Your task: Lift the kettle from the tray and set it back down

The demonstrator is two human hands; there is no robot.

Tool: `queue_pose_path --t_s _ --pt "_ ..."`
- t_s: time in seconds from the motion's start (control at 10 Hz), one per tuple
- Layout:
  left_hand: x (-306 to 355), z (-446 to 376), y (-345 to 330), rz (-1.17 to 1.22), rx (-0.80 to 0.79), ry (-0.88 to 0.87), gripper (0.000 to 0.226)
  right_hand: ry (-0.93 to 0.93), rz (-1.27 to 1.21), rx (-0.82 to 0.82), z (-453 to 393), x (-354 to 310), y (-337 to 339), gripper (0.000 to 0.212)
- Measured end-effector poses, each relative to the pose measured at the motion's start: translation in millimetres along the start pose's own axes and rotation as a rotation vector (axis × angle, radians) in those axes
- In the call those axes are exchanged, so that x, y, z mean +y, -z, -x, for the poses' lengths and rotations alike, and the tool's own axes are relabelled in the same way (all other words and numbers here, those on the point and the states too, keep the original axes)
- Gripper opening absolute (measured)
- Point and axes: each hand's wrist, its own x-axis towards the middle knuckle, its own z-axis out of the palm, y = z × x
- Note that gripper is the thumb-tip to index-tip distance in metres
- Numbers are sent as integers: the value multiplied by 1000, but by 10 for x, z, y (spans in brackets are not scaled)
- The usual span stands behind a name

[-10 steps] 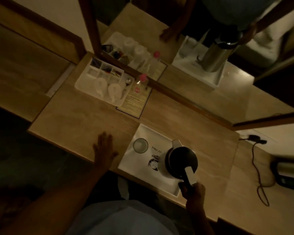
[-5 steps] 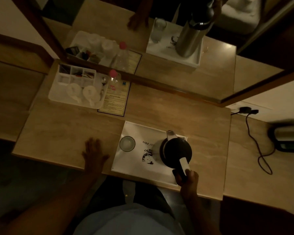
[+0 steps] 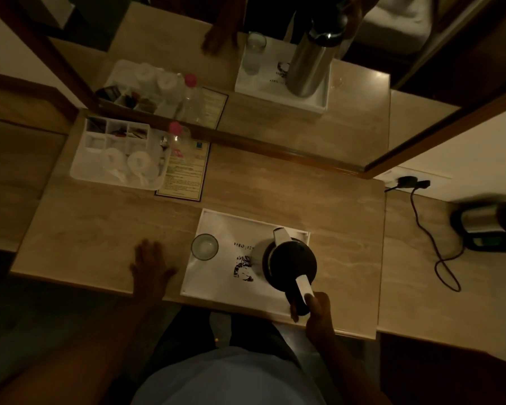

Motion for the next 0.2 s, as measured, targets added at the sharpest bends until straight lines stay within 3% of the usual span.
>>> queue_pose_path --t_s 0.2 --pt "32 78 65 68 51 0 86 325 227 -29 -315 -116 467 75"
